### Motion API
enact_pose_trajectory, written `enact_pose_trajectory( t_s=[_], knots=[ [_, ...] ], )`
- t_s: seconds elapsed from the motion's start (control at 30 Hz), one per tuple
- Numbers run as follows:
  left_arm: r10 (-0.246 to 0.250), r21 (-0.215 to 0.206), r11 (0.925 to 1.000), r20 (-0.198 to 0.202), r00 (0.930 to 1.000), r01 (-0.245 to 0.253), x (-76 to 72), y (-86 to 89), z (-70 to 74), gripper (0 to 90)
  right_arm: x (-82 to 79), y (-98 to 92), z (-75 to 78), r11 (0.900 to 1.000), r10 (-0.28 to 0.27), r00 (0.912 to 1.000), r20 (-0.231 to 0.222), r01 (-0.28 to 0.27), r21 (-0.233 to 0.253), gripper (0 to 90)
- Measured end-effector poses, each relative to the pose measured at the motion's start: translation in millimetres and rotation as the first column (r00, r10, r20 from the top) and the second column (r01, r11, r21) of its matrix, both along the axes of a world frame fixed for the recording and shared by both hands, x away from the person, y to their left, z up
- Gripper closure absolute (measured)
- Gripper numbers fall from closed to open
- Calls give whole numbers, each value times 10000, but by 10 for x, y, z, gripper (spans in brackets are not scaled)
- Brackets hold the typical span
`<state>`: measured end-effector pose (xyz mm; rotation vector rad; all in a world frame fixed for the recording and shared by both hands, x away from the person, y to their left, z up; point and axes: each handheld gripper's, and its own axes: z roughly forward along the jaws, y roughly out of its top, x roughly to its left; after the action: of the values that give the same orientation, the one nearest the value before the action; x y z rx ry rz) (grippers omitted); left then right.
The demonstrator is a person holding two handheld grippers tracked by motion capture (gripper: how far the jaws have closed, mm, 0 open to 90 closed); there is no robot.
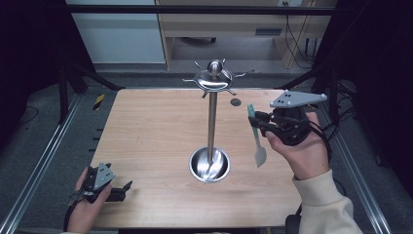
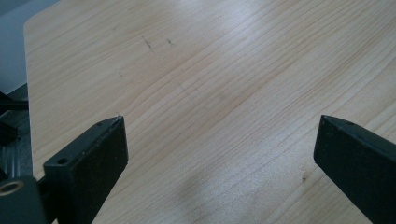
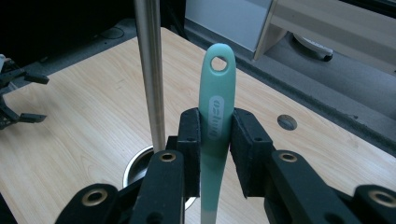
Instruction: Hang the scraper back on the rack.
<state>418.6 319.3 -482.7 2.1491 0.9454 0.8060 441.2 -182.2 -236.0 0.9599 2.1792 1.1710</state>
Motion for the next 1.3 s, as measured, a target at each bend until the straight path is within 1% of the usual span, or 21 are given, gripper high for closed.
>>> enact_pose_trajectory(
  t_s=[0.13,0.23,0.43,0.53,0.6,0.63,0.73,1.03,1.13,1.23,1.3],
  knots=[
    [3,-4,10000,1,10000,-3,0,0,0,28,-16,-3,28,9998,122,9999,81,-123,172,742],
    [-5,3,10000,3,10000,5,0,-2,0,28,-30,7,47,9998,148,9997,183,-150,98,742],
    [-4,-4,10000,3,10000,4,0,-1,0,28,-46,29,82,9997,208,9992,348,-212,114,742],
    [-1,-11,10000,6,10000,1,1,-1,0,28,-70,55,129,9995,303,9981,529,-309,117,742],
    [5,-1,10000,20,10000,-5,1,-2,-1,28,-82,63,151,9994,321,9979,561,-328,116,742],
    [2,-2,10000,20,10000,-2,0,-3,0,28,-93,75,179,9990,397,9970,667,-409,174,742],
    [-3,-4,10000,9,10000,3,1,-1,1,28,-112,96,213,9985,488,9957,781,-505,196,742],
    [-3,-10,10000,22,10000,3,2,-4,-2,28,-183,137,274,9975,629,9908,1197,-663,244,742],
    [-3,-5,10000,15,10000,3,2,-6,-2,28,-208,166,289,9967,746,9886,1306,-782,226,742],
    [-3,-4,10000,22,10000,3,0,-6,-1,28,-219,182,291,9966,748,9879,1355,-787,230,742],
    [-11,11,10000,7,10000,10,1,-5,-1,28,-231,192,303,9960,768,9868,1428,-824,338,742]
  ],
)
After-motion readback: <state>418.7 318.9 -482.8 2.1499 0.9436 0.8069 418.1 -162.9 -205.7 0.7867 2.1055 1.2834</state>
